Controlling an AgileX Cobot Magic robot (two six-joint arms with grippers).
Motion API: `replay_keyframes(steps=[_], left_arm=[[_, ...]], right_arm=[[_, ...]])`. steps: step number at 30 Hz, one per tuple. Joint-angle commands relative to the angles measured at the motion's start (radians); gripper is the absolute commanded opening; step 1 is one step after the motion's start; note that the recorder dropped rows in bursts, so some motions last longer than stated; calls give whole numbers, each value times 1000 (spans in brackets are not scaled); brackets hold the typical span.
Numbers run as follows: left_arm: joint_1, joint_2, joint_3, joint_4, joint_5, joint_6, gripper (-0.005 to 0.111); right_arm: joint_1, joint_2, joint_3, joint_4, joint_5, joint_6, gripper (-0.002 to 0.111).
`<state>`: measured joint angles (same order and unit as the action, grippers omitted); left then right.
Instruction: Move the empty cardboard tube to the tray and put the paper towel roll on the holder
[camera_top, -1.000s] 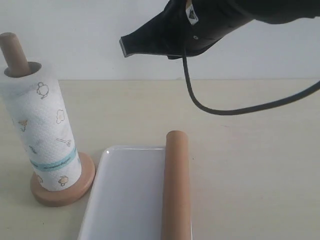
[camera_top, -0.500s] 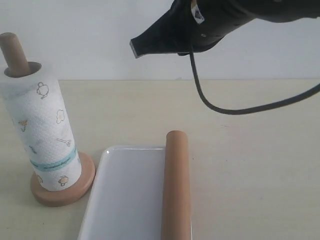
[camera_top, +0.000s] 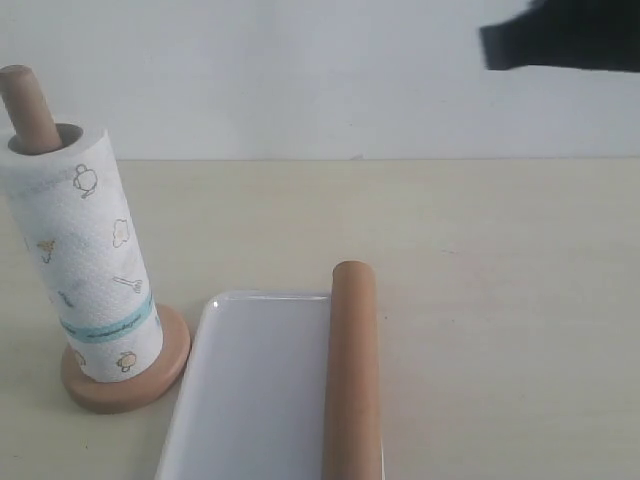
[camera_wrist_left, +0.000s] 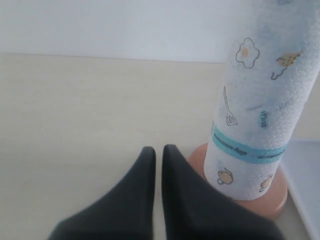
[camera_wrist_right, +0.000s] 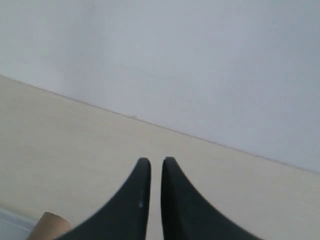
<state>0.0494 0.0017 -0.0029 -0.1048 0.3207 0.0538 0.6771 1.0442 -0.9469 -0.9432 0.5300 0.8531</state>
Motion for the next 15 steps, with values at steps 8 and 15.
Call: replay_keyframes(steps=[8,15], left_arm=[[-2,-2,3,-10,-2,3,4],[-2,-2,3,-10,-2,3,4]], right_arm=[[-465,-603,468,-6,-205,118,8],[-586,-814,649,-4,-352,144,8]])
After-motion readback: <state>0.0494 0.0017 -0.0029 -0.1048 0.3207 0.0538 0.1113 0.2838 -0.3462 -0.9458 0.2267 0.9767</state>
